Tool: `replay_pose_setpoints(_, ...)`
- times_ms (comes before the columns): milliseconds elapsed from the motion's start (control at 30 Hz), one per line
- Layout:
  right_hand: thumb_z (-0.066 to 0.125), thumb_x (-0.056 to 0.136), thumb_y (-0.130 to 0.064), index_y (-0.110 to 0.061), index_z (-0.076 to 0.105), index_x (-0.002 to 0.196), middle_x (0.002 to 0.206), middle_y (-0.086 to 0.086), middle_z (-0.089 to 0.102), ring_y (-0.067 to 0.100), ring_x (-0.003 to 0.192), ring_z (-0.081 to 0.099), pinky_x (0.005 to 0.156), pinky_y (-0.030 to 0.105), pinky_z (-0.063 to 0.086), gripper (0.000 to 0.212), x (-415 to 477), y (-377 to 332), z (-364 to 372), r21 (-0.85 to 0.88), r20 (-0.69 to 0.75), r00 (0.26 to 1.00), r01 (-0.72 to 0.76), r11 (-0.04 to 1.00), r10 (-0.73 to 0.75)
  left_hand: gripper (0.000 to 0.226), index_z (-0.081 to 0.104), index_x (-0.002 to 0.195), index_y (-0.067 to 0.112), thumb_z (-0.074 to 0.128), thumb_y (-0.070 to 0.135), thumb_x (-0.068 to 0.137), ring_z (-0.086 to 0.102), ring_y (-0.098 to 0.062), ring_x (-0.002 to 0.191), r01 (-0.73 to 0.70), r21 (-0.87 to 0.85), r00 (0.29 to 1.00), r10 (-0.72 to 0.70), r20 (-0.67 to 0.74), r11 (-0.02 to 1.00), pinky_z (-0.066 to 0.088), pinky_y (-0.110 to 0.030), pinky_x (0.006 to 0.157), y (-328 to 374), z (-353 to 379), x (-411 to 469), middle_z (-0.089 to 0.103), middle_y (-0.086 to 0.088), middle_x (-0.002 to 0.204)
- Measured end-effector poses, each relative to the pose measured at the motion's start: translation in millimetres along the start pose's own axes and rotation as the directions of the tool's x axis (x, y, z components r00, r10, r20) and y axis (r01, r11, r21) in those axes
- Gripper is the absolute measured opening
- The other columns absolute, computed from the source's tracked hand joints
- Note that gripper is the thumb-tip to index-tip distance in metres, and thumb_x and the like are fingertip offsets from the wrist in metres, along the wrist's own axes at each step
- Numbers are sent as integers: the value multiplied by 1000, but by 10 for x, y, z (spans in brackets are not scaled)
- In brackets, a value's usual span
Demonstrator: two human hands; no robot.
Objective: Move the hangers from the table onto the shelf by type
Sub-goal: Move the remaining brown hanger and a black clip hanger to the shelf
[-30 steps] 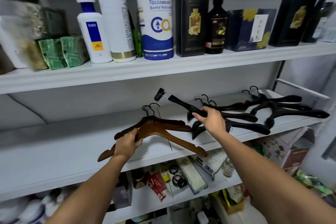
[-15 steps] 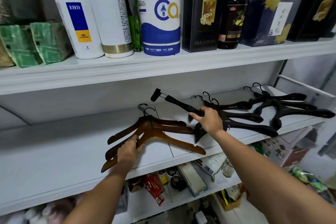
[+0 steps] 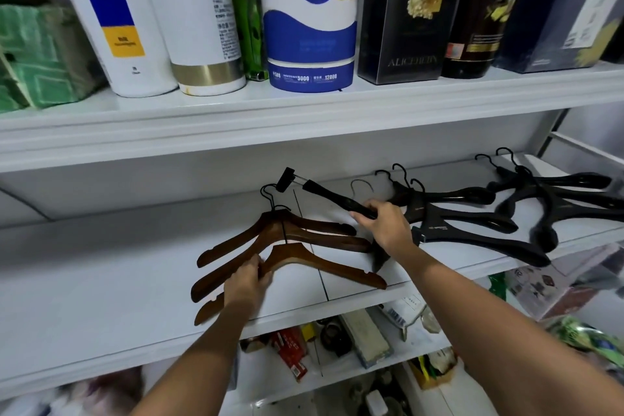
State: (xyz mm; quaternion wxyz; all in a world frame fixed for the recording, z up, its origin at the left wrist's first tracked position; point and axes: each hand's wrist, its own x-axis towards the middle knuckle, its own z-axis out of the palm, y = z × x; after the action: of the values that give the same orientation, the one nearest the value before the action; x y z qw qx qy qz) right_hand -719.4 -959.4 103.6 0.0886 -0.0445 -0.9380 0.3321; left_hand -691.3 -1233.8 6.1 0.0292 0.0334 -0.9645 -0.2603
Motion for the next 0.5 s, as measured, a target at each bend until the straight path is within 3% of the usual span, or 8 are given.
replay_pose_setpoints(233, 62, 88, -47, -17, 65, 101, 80, 1, 63, 17, 76, 61, 62, 28, 46, 33, 70, 29, 56, -1, 10, 1000, 2, 1000, -2, 26, 51, 112, 26, 51, 43, 92, 62, -12, 79, -6, 44, 1000, 7, -21, 999, 52, -29, 76, 5, 57, 101, 63, 7, 89)
replay_pose_setpoints(400, 62, 87, -49, -20, 65, 105, 92, 2, 68, 17, 85, 63, 74, 35, 54, 34, 82, 50, 70, -13, 29, 1000, 0, 1000, 0, 35, 48, 120, 25, 47, 46, 93, 63, -16, 87, 10, 110, 999, -4, -46, 994, 52, -32, 79, -101, 40, 125, 64, 3, 98)
replay_pose_setpoints(500, 62, 87, -49, -21, 65, 106, 92, 0, 68, 16, 85, 62, 72, 32, 52, 34, 81, 48, 86, -19, 28, 1000, 0, 1000, 0, 37, 47, 122, 23, 45, 47, 93, 63, -20, 92, 30, 149, 998, -21, -57, 988, 52, -35, 81, -174, 13, 130, 64, 0, 102)
